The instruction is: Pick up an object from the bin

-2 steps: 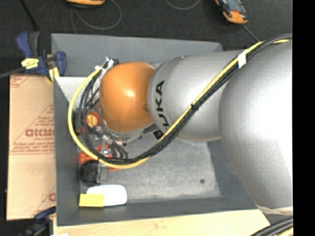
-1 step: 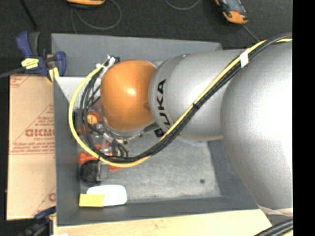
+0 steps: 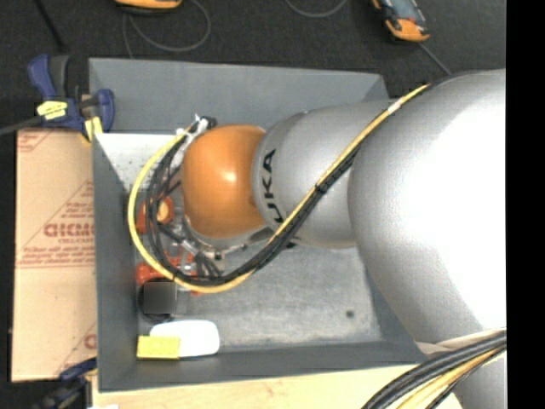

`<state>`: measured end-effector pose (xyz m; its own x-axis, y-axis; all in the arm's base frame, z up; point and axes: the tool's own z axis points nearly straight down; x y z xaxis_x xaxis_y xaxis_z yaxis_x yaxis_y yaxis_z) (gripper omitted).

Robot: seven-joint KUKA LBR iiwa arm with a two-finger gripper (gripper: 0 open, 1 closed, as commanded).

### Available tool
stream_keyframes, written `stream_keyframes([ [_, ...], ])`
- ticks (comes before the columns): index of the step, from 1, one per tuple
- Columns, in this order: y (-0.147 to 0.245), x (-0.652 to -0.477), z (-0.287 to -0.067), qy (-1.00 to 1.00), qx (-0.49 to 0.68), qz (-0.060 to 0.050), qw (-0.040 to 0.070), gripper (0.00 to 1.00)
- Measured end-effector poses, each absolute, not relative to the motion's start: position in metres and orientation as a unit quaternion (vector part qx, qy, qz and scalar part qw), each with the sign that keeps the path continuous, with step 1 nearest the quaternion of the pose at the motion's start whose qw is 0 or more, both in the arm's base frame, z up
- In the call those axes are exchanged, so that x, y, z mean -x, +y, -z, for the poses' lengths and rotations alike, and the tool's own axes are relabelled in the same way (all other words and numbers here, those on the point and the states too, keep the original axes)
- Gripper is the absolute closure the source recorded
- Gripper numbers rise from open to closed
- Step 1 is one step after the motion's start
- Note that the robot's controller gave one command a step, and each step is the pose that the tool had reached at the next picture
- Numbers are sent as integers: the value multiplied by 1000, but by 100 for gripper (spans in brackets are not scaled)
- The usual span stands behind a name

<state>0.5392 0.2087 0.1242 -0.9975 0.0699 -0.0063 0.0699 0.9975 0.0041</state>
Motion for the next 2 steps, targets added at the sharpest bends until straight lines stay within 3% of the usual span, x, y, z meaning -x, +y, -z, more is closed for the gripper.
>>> stream_keyframes([
  [1,203,-532,-93,998,-60,0,-1,0],
  [2,198,-537,-75,1000,-7,-3,5,100],
])
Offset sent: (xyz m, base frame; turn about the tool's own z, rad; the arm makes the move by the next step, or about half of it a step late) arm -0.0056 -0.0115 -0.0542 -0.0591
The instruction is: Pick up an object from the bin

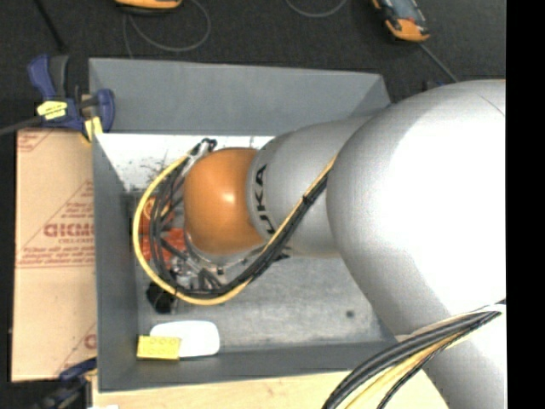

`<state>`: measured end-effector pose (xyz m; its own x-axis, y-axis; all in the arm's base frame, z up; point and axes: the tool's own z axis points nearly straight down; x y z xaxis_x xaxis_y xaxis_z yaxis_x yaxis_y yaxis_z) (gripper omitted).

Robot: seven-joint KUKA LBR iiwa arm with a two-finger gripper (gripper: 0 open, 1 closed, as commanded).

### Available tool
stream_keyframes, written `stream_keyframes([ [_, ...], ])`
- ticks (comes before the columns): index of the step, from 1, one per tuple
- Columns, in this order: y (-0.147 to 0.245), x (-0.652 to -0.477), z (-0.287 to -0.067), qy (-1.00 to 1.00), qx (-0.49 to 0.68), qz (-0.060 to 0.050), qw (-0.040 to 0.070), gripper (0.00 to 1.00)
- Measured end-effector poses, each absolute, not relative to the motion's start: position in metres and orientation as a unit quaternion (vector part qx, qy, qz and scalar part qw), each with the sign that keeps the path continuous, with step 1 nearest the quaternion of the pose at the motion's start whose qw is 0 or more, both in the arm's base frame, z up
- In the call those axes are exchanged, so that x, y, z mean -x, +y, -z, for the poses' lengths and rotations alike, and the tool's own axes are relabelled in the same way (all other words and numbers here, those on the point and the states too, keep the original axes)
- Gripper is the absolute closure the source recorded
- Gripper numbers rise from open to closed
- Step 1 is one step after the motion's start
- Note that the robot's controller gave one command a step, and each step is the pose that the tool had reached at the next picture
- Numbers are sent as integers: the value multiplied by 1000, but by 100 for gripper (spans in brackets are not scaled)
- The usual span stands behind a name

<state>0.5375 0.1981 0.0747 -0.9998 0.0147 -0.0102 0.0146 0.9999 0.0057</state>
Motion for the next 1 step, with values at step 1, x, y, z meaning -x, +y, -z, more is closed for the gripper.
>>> stream_keyframes([
  [1,198,-537,-75,1000,-8,-3,5,100],
])
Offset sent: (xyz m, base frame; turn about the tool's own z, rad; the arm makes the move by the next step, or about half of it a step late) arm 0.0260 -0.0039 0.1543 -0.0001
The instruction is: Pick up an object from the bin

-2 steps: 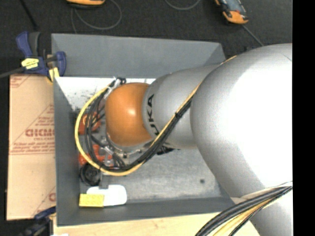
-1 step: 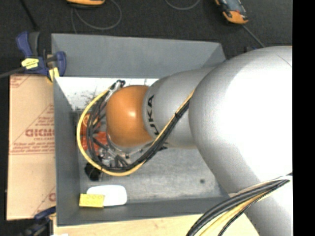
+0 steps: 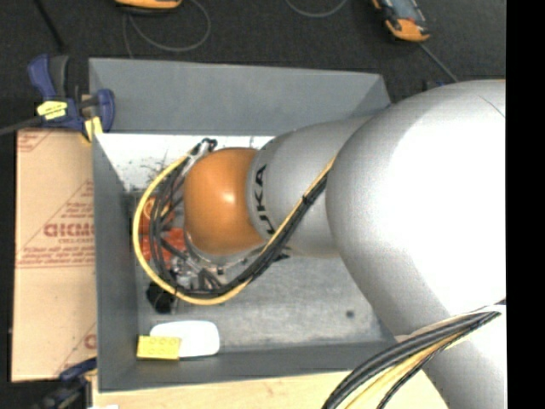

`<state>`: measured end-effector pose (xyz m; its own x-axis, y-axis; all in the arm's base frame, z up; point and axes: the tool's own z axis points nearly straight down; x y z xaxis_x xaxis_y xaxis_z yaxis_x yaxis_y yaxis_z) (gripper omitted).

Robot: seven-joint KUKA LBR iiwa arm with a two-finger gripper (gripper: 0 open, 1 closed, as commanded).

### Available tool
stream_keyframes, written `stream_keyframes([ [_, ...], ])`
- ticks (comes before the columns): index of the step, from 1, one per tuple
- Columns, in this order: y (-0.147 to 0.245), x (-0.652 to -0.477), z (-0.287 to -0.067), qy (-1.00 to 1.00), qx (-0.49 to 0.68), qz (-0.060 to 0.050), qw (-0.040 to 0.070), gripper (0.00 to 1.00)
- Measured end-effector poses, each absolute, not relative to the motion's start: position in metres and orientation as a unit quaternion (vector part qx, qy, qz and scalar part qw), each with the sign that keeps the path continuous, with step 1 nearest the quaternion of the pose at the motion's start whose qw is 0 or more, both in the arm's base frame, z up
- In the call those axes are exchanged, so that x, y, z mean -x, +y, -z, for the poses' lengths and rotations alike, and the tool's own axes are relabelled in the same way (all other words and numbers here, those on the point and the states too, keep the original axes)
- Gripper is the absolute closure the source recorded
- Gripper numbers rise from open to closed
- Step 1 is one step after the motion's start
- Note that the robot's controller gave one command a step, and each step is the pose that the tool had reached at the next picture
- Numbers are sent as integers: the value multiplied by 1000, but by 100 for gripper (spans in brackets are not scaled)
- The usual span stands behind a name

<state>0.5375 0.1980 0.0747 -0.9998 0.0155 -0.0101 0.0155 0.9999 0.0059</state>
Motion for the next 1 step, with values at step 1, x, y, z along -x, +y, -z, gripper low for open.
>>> stream_keyframes([
  [1,196,-542,-117,1000,-7,0,-3,100],
])
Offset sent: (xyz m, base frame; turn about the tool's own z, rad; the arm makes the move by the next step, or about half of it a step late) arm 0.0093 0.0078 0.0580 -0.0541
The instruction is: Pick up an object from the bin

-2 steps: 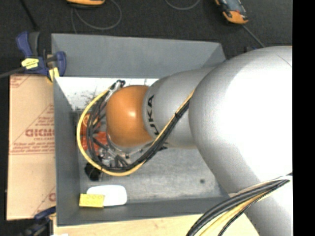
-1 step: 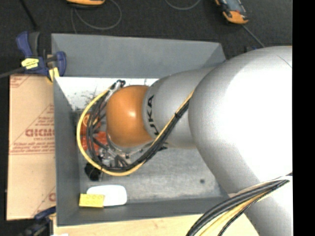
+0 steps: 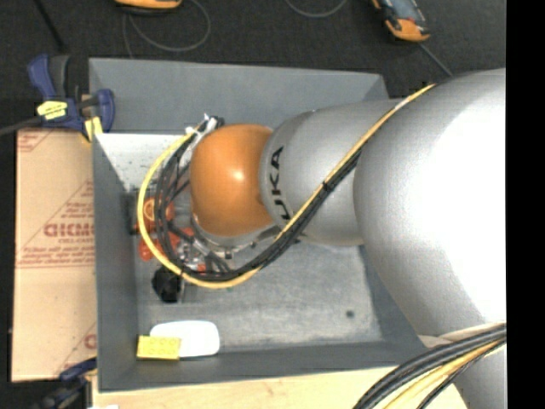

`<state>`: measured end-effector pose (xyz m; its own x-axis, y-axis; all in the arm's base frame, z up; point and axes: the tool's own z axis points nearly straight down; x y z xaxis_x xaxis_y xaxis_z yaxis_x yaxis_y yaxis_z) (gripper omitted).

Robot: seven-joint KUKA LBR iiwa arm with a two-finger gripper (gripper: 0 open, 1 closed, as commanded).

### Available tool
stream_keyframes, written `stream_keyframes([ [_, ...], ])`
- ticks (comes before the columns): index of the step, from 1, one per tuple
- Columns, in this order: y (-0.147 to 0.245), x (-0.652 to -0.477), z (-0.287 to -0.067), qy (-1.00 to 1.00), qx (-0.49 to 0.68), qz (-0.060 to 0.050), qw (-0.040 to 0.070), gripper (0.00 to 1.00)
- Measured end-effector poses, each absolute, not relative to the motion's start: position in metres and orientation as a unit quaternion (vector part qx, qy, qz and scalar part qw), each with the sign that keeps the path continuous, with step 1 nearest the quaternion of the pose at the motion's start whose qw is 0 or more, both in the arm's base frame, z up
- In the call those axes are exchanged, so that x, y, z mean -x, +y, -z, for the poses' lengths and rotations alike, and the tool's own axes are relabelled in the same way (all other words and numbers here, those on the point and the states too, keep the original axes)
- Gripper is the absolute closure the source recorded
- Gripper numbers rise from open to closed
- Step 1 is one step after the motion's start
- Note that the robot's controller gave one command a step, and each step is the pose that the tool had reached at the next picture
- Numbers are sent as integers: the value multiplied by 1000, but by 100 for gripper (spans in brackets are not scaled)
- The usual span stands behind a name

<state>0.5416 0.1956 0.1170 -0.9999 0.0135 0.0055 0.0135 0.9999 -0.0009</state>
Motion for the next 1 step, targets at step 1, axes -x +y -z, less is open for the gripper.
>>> stream_keyframes([
  [1,198,-547,-162,-1000,1,1,-3,100],
])
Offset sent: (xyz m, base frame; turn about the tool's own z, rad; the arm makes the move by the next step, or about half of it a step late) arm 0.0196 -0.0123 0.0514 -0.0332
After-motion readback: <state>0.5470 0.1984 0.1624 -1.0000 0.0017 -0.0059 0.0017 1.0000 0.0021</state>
